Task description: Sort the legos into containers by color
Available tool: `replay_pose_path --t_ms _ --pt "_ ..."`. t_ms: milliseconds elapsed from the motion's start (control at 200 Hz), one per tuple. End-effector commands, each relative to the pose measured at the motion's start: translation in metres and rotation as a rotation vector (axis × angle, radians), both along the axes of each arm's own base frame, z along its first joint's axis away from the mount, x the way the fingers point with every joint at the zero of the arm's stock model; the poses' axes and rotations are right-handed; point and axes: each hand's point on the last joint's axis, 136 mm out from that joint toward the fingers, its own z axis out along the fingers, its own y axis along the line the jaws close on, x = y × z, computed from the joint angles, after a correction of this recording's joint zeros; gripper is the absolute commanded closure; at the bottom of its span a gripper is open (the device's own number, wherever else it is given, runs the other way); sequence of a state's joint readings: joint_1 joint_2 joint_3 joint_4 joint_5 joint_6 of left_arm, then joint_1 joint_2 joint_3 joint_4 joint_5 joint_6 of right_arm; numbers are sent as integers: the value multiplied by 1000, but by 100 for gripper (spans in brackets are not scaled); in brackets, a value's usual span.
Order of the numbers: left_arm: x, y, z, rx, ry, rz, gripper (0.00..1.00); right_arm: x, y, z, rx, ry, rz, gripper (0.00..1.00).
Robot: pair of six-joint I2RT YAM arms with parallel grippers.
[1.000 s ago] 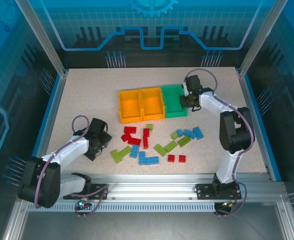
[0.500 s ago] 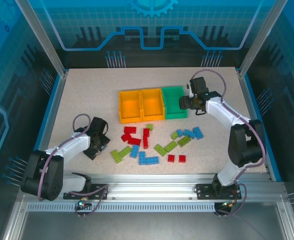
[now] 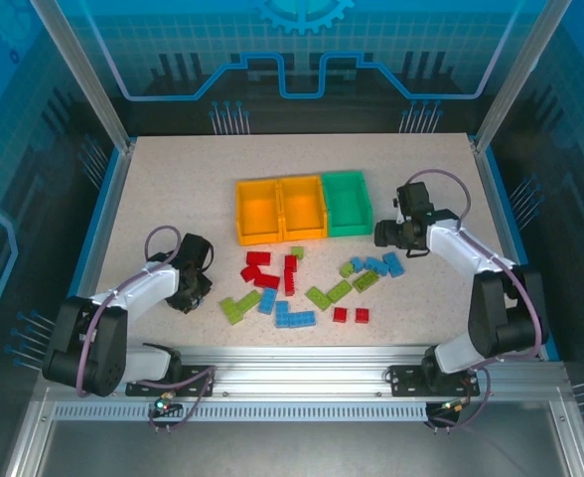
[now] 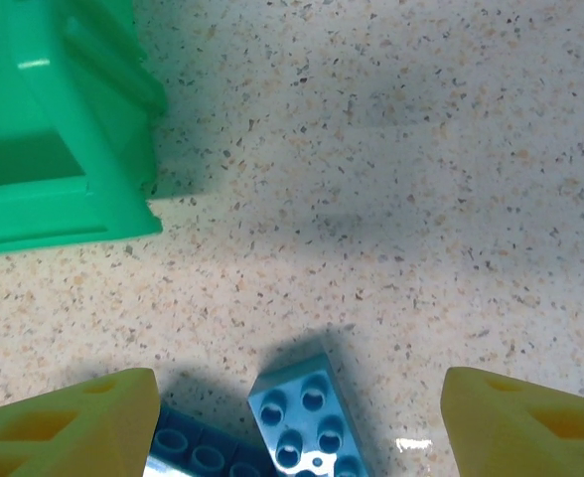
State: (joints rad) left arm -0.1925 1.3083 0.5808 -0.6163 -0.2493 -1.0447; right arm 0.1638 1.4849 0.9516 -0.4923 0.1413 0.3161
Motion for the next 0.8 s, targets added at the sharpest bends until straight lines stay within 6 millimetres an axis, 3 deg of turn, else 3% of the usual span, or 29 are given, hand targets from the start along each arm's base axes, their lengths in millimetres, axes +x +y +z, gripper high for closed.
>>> replay_pose_path --t_ms 0,150,240,325,445,550,685,795 --pt "64 -28 17 -126 -252 -61 63 -8 0 4 40 -15 -12 23" --pt "90 -32 59 -110 -367 -148 63 -16 4 4 67 -14 0 24" --pt "115 -39 94 -98 -461 -230 61 -29 5 -9 83 24 7 25" --pt "141 -52 128 -81 -540 -329 60 -34 9 -13 101 33 22 25" --pt "177 -81 156 -91 -605 -475 60 -38 20 -15 119 38 76 27" --pt "203 -108 163 -109 -611 -588 60 -42 31 -16 80 46 163 27" --pt "227 -134 147 -126 -540 -709 58 -47 40 -14 -26 48 274 27" --pt "241 -141 132 -125 -461 -750 58 -50 44 -11 -86 56 349 28"
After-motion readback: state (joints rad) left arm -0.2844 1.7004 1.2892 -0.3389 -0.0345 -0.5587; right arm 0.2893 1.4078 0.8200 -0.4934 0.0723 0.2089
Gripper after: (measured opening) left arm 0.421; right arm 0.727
